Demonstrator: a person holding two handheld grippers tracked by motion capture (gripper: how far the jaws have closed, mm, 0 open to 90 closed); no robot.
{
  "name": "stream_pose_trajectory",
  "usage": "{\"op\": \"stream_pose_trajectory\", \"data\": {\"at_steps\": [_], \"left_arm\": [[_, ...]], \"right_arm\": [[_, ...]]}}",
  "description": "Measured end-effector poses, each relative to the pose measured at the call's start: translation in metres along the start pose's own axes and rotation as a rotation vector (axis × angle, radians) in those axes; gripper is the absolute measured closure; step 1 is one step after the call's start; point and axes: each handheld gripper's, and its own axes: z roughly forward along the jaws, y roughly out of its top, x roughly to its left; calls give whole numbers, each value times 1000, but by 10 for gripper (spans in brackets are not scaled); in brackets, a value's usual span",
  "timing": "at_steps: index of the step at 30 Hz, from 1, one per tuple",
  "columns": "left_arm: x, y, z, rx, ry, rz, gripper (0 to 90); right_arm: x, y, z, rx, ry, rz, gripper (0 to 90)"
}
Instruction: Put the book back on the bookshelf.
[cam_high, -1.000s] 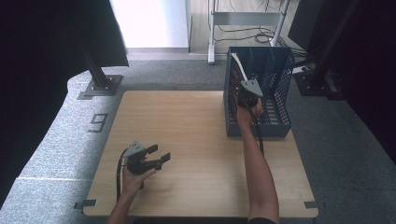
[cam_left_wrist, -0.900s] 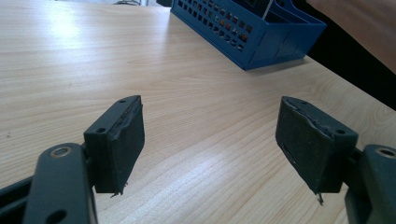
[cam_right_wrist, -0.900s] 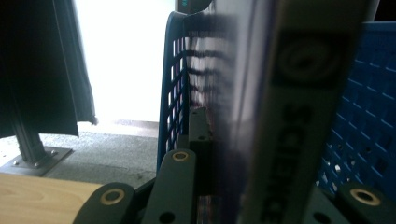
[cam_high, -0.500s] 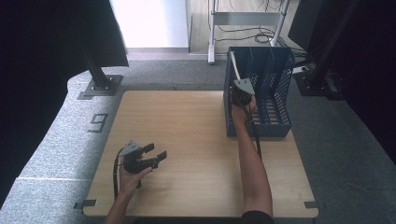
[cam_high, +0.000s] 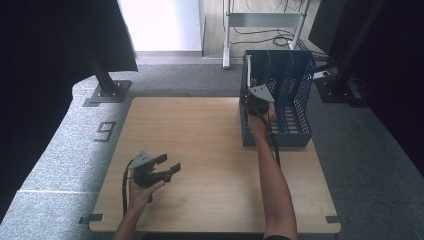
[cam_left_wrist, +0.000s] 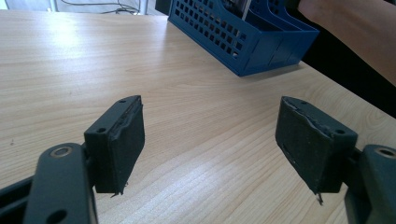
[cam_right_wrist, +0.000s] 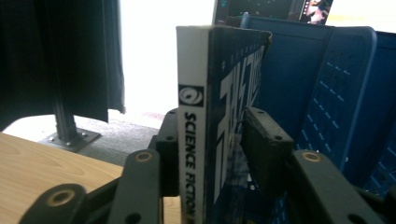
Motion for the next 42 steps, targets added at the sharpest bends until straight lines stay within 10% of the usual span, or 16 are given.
{"op": "stream_pose_trajectory", "data": {"at_steps": [42], "left_arm": [[-1,-1,2,8,-9,0,236]], "right_arm": [[-13,-11,-12,50,18,65,475]]}}
